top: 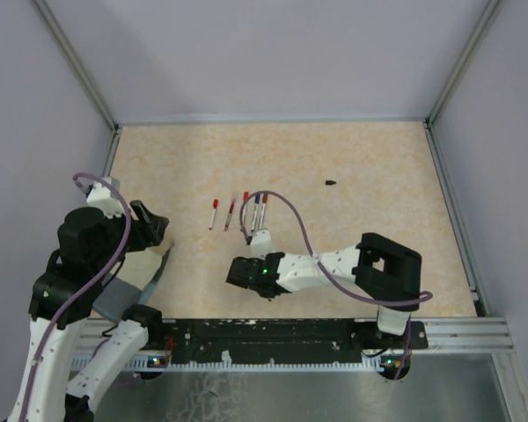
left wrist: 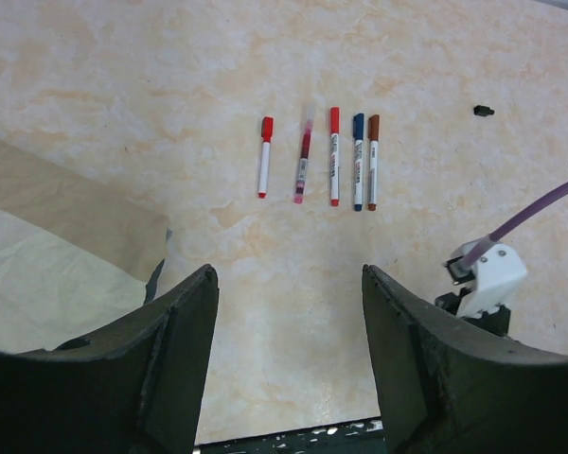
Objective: Insert the pens into the pen caps
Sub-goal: Move the pen to the center of the board, then pick up the pen from the center of the board.
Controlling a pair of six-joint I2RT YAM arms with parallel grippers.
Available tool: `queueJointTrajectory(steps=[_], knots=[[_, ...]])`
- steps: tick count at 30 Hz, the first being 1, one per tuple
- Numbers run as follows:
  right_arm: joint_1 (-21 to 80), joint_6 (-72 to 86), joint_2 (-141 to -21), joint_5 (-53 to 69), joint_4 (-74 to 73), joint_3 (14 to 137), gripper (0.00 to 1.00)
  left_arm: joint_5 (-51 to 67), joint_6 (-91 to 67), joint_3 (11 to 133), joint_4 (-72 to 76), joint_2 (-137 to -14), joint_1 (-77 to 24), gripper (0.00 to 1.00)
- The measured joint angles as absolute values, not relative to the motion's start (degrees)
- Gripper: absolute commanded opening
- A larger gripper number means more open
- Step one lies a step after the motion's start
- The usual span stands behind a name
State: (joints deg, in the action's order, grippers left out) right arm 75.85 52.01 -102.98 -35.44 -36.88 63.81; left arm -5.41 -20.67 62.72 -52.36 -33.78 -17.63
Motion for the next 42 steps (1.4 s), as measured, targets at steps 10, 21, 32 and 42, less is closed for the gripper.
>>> queueJointTrajectory(steps=[10,21,32,42], knots=[[69.56,53.17,-87.37,-34.37,-35.62,47.97,0.1,-4.43,-20.51,61.56,-51.37,-34.04,-17.63,0.67],[69.58,58.33,-83.66,-33.52,-36.62,47.22,0.36,-3.38,-20.51,60.4,-50.96,-34.11,-17.63,0.67],[67.22,80.12,-67.64,-35.07,-57.3,40.01,0.55,-2.31,-20.58,58.67,-49.87,-34.11,-17.63,0.67],[46.78,78.76,-55.22,-29.06,-57.56,26.39,0.52,0.23,-20.71,57.91,-48.53,-34.92,-17.63,0.67]])
